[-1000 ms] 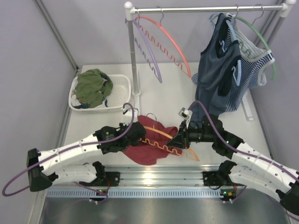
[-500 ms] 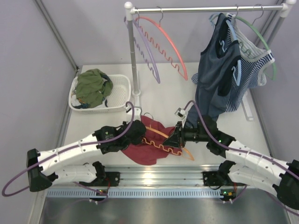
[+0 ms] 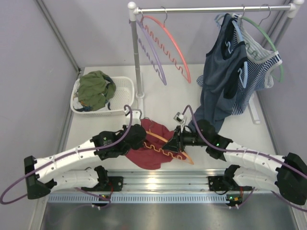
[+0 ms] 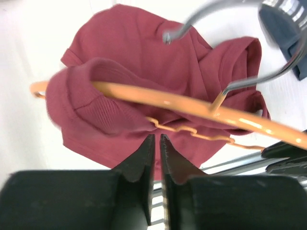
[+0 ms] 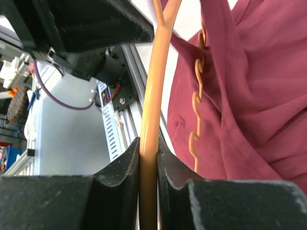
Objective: Place the tank top on the hanger
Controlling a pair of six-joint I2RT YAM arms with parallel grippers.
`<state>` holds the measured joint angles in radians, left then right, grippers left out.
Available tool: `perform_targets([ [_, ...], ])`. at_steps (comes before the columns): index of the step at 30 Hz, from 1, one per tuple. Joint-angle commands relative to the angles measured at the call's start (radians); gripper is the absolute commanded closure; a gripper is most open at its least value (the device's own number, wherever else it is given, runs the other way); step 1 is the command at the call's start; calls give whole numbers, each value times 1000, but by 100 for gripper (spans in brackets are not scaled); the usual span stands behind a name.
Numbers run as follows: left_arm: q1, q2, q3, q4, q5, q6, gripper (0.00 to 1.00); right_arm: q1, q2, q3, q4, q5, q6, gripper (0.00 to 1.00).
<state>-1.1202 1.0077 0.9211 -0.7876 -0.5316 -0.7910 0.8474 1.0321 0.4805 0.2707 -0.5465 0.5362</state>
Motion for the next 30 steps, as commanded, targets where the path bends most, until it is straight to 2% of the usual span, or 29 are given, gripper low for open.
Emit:
perform_targets([
  [1, -6, -44, -4, -30, -102, -63, 78, 59, 8, -5, 147, 66, -33, 100],
  [4, -4, -61, 5, -65, -133, -91, 63, 99, 28, -8, 144, 124, -54, 100],
  [8, -4, -107, -10, -15, -107, -56, 57, 119, 52, -16, 150, 169, -68, 100],
  [15, -4, -241, -125, 224, 15, 91, 55, 120, 83, -2, 144, 191, -78, 100],
  [20, -6, -236, -182, 379, 62, 165, 54, 122, 97, 10, 137, 191, -81, 100],
  [30, -6, -152, -234, 523, -53, 187, 53, 139, 106, 43, 82, 203, -102, 100],
])
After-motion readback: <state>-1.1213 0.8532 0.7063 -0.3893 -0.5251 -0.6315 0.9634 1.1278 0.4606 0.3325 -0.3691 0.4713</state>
